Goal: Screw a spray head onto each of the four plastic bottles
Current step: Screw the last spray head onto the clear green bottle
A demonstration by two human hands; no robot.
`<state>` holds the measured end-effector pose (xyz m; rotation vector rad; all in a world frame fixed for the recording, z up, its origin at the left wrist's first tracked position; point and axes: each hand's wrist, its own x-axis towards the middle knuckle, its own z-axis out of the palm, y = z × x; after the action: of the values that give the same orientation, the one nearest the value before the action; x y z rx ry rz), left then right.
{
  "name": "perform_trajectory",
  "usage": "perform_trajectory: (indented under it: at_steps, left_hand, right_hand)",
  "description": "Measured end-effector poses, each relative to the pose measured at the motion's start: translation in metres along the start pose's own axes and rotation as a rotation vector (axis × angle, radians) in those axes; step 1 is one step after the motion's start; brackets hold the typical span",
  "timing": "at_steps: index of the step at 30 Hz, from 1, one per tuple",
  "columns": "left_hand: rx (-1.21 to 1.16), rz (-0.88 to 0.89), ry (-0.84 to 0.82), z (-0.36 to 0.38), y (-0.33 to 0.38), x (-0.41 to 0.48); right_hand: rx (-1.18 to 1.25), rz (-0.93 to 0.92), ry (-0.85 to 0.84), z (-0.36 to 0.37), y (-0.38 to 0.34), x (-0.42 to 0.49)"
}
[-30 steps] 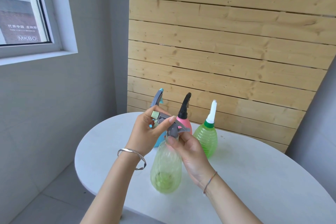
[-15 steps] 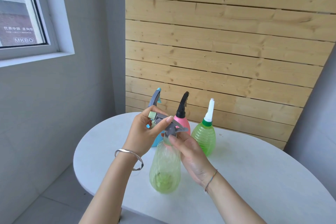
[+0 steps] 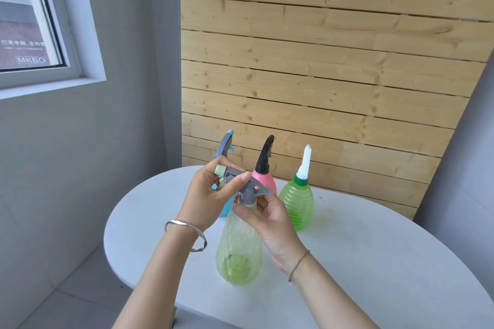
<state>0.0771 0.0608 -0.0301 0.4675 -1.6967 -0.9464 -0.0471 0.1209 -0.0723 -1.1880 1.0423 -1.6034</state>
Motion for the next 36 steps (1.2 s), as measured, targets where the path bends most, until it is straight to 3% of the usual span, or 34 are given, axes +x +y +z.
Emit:
perform_trajectory:
  at_steps: [5,9,14,18,22,27,33,36]
  left_hand:
    - [-0.013,0.001,0.0,0.0,0.002,0.0]
    - [0.005,0.007,0.003,0.001,0.002,-0.001]
    - [-0.036,-0.015,-0.002,-0.001,0.003,-0.001]
    - [0.0,-0.002,0.001,-0.002,0.003,-0.002]
    - [-0.02,-0.018,-0.007,-0.002,0.004,-0.002]
    - [-0.034,-0.02,-0.009,-0.001,0.006,-0.002]
    - [-0.069,-0.048,0.035,0.003,0.006,-0.006]
    - [0.079,-0.042,0.097,0.004,0.0,-0.012]
  right_hand:
    - [0.068,0.097,-0.173,-0.007,-0.005,-0.003]
    - [0.036,0.069,-0.077,-0.005,-0.003,-0.002]
    - [0.174,0.146,-0.159,-0.007,-0.007,-0.003]
    - [0.093,0.049,-0.042,-0.004,-0.002,-0.001]
    - [0.12,0.077,-0.177,-0.005,-0.005,-0.003]
    - [0.033,0.006,-0.087,-0.001,-0.003,-0.002]
    - [-0.146,0.06,-0.258,-0.012,-0.016,0.003]
    - [-0.176,0.038,-0.208,-0.014,-0.021,0.003]
